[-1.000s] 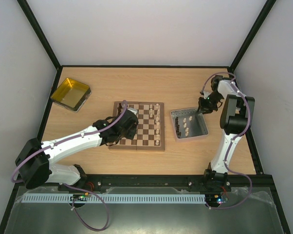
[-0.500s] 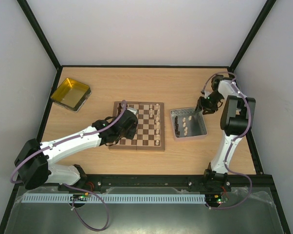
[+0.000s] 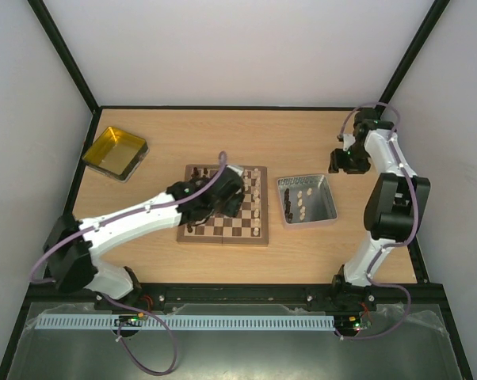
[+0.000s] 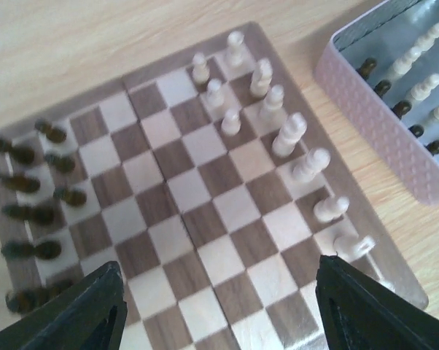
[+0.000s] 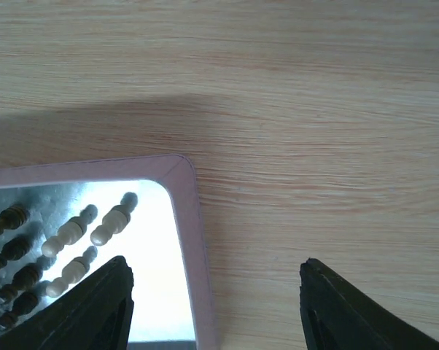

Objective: Set up the chess pieces on the board
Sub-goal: Adjust the storage box at the center of the board.

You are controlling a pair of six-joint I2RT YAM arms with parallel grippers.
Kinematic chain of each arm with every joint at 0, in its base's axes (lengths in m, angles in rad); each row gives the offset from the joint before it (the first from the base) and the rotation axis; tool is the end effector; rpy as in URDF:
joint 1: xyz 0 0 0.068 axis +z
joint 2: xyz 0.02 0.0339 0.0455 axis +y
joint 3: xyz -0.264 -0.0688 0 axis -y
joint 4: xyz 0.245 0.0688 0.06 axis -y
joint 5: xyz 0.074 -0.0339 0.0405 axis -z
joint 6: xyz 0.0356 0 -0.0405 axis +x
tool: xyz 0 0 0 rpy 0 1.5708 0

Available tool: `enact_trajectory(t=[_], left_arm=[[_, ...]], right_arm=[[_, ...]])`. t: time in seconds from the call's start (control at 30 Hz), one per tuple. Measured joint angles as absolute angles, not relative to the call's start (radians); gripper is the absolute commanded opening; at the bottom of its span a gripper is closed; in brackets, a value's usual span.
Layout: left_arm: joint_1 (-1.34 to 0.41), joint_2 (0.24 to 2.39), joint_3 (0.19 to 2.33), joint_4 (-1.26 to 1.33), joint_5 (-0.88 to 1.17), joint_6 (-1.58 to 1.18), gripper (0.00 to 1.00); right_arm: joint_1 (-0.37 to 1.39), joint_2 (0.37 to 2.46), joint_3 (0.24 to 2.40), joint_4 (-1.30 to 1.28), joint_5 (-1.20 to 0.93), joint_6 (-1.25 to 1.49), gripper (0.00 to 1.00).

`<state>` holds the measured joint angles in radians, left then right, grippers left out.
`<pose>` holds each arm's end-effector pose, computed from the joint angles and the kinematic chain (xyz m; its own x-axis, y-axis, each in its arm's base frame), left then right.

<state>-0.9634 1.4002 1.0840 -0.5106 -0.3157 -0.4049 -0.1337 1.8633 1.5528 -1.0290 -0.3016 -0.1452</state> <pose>0.1801 -0.2398 0.2752 -0.6462 0.2736 -0.7125 0.4417 0.8954 -0.0568 0.3706 -0.0392 0.2434 -0.9632 -0.0099 -0.2687 -0.0804 0.9641 0.2529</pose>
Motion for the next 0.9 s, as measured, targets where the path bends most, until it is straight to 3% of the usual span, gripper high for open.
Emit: enact_trajectory(t=[0.23, 0.3, 0.33, 0.63, 0.9], left_arm=[[-0.973, 1.753, 1.532, -0.644, -0.341, -0.295, 0.46], [-0.972, 1.865, 1.687, -0.676, -0.329, -0.258, 0.29], [-0.972, 1.904, 1.746, -0.694, -0.315, -0.246, 0.27], [-0.952, 2.213, 2.233, -0.831, -0.116, -0.183, 0.33], [-0.936, 2.368, 2.313, -0.886, -0.029, -0.167, 0.34]], right_arm=[[-0.134, 1.705, 1.416, -0.957, -0.206, -0.189, 0.58], [-0.134, 1.669, 1.362, -0.933, -0.192, -0.204, 0.58], [-0.134, 1.65, 1.335, -0.925, -0.184, -0.21, 0.58], [-0.174, 1.463, 1.193, -0.897, -0.155, -0.273, 0.6], [-0.255, 1.42, 1.126, -0.889, -0.166, -0.328, 0.61]])
